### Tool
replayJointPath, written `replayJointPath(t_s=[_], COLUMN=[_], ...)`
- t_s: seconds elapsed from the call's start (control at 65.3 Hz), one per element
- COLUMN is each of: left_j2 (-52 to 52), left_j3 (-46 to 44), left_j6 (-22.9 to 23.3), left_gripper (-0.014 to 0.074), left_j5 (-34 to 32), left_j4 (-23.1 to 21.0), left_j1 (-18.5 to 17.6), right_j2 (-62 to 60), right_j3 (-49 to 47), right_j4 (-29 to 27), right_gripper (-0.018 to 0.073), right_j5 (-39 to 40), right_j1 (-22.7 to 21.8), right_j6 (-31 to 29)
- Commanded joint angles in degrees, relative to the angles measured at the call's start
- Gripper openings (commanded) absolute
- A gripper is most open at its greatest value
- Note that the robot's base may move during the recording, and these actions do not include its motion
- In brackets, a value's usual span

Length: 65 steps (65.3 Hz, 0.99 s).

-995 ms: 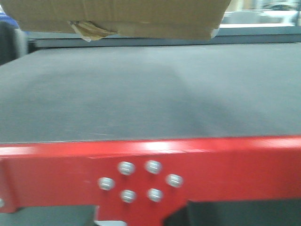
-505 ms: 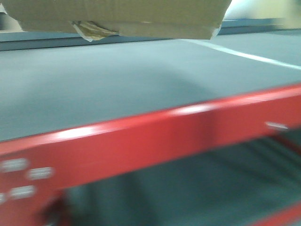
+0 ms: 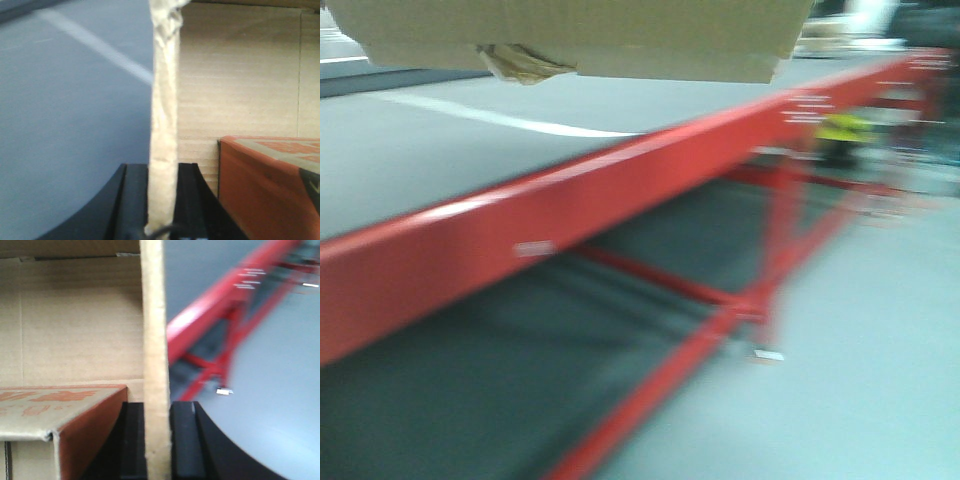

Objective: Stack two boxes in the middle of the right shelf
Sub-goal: 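Drive and turn the base toward the steel shelf rack, holding boxes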

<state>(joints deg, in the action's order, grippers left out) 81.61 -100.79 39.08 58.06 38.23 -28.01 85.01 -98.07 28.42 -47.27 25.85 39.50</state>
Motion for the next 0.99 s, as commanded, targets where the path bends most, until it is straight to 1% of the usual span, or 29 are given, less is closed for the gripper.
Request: replayJointPath(t_s=[0.0,0.98], left_j2=[-0.6,-0.6], left_j3=[-0.7,-0.7], left_j6=[0.5,0.5], left_gripper=[-0.0111,-0.0111], left_j5=[-0.6,-0.6], left_j4=[2.2,2.2], left_j1=[0.3,0.3], right_j2=[-0.6,-0.6], right_j3=[-0.7,-0.7], right_j4=[2.3,2.3], right_gripper=[-0.0154,-0.0154], right_j5=[1.7,1.7], right_j1=[-0.3,-0.3], right_j6=[0.3,0.3])
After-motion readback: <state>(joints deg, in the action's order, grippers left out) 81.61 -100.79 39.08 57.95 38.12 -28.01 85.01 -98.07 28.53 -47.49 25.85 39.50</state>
